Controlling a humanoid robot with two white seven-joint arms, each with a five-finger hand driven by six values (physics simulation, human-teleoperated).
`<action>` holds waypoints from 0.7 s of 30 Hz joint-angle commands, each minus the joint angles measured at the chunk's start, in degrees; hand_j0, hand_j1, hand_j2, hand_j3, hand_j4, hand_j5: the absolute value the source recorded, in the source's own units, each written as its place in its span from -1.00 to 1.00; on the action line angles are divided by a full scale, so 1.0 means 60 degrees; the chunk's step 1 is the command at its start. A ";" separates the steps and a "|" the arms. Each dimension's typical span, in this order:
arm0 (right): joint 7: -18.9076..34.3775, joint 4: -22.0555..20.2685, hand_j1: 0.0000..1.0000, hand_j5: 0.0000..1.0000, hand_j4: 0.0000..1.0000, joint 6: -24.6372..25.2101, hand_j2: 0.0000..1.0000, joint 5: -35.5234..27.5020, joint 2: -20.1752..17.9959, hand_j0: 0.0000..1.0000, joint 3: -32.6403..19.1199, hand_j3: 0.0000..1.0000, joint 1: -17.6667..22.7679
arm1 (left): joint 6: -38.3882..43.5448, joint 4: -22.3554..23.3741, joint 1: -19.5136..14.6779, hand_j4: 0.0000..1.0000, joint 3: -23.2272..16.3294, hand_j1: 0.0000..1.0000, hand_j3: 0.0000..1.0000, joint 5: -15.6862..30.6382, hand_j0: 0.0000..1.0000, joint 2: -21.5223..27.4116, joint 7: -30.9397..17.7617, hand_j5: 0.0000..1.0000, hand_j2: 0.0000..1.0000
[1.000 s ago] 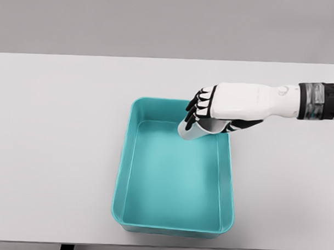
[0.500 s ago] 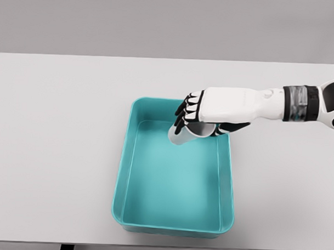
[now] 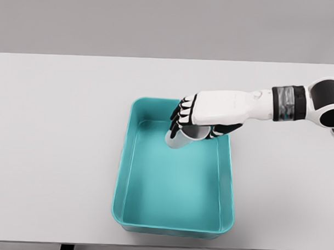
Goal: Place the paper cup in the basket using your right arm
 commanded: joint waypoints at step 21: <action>-0.0004 0.0506 0.43 0.43 0.43 0.0029 0.43 -0.0198 0.0358 0.43 0.1248 0.43 -0.0703 | 0.0000 0.0001 0.0000 1.00 -0.0001 1.00 1.00 0.0000 1.00 0.0000 -0.0001 1.00 1.00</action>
